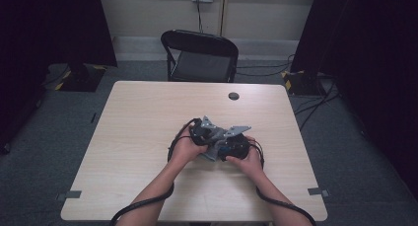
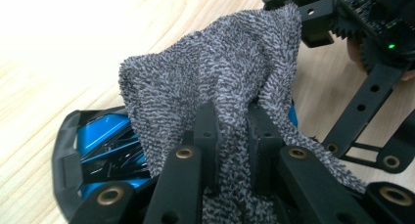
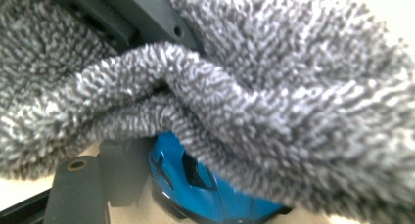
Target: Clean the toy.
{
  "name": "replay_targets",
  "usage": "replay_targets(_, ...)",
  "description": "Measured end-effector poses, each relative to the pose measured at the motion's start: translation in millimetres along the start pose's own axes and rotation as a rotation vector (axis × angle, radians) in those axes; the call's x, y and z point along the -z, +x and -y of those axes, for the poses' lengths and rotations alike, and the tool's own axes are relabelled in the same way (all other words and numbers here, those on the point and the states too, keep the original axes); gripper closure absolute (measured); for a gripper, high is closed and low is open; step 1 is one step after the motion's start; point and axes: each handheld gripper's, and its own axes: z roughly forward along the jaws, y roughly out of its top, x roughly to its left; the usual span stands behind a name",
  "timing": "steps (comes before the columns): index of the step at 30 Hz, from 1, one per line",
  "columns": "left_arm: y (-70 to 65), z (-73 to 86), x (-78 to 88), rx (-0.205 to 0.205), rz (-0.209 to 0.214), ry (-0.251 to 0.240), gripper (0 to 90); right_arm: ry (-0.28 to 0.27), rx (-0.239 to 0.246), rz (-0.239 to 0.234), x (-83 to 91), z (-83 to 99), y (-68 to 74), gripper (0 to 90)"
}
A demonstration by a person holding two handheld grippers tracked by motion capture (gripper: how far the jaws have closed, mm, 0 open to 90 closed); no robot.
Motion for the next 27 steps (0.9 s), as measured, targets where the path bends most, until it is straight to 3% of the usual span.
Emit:
replay_targets(12, 11.6, 5.1, 7.1, 0.009, -0.048, 0.024, 78.0, 0.000, 0.000, 0.000, 0.0, 0.0, 0.0, 25.3)
replay_targets(27, 25.4, 7.3, 8.7, 0.048, -0.071, 0.027, 77.7, 0.000, 0.000, 0.000, 0.0, 0.0, 0.0, 25.4)
